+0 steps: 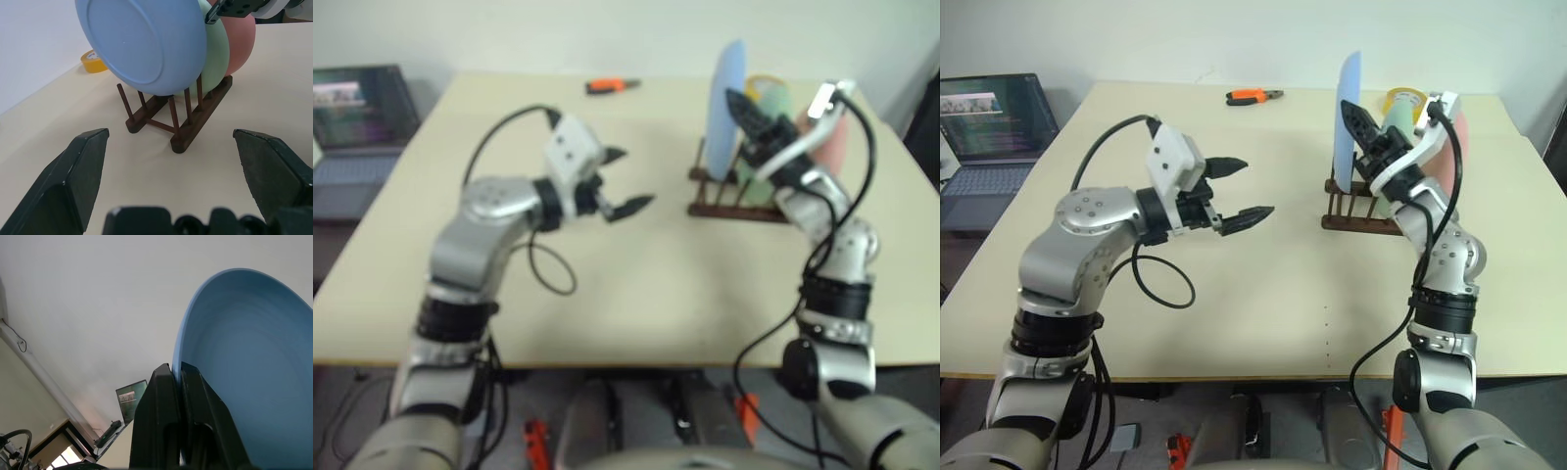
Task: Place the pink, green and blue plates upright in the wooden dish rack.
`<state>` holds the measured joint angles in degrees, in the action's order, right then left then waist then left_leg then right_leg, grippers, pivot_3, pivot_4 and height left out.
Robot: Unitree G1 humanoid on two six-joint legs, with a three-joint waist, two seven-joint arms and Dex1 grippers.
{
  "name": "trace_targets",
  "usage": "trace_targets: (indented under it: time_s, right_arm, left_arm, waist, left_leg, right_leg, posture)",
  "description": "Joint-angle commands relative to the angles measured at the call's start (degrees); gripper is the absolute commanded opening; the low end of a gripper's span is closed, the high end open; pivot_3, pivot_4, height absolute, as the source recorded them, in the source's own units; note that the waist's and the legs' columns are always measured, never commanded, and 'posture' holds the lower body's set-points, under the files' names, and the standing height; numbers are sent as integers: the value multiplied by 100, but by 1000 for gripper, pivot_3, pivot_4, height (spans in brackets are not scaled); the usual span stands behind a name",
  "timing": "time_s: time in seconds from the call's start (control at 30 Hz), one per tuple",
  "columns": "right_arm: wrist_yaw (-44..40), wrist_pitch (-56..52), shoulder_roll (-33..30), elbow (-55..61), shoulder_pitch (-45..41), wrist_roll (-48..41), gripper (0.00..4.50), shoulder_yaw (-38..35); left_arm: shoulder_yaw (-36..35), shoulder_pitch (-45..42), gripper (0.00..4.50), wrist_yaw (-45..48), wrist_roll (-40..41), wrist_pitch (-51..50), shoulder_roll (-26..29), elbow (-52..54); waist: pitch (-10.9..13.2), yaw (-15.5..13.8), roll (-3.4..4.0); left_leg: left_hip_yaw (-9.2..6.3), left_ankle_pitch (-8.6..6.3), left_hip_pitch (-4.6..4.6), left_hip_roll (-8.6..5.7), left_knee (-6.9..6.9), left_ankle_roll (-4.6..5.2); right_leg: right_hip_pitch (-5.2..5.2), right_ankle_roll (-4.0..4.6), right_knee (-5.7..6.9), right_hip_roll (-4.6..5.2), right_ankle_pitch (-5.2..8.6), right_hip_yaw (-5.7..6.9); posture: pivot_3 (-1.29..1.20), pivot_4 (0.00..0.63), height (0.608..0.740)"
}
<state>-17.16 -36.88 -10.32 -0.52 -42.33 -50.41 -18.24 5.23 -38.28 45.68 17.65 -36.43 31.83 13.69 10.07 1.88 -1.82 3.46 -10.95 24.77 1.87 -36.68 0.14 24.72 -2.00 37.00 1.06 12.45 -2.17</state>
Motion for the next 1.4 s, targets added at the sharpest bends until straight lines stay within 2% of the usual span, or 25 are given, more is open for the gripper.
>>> trace_targets:
  time_s: [0.03,0.87,0.97,1.2,1.4]
  right_arm:
    - [-3,116,-25,3,-70,59,7,-2]
    - [58,78,-126,-393,14,437,7,70]
    - [71,117,-107,-439,24,536,616,111]
    - [63,172,-85,-497,15,721,3006,161]
    - [16,208,-112,-470,-4,875,3006,197]
  left_arm:
    - [-34,-33,4500,-10,17,43,66,238]
    - [80,-115,4500,24,13,80,44,196]
    - [83,-117,4500,28,11,87,45,193]
    - [88,-110,4500,33,6,86,52,194]
    - [96,-102,4500,28,-1,79,54,201]
  waist:
    - [0,0,0]
    - [0,0,0]
    - [0,1,0]
    - [0,0,0]
    - [0,0,0]
  left_leg:
    - [0,0,0,0,0,0]
    - [0,0,-1,0,0,0]
    - [0,0,-3,-1,-2,0]
    - [3,0,-2,-2,0,0]
    - [1,0,-2,-2,8,0]
  right_leg:
    - [0,0,0,0,0,0]
    - [-1,7,0,0,4,-1]
    - [-2,9,0,0,5,-2]
    - [0,7,-2,1,4,-5]
    - [3,4,-2,0,3,-1]
  posture:
    - [0,150,740]
    - [0,150,740]
    - [0,150,740]
    - [0,150,740]
    - [0,150,740]
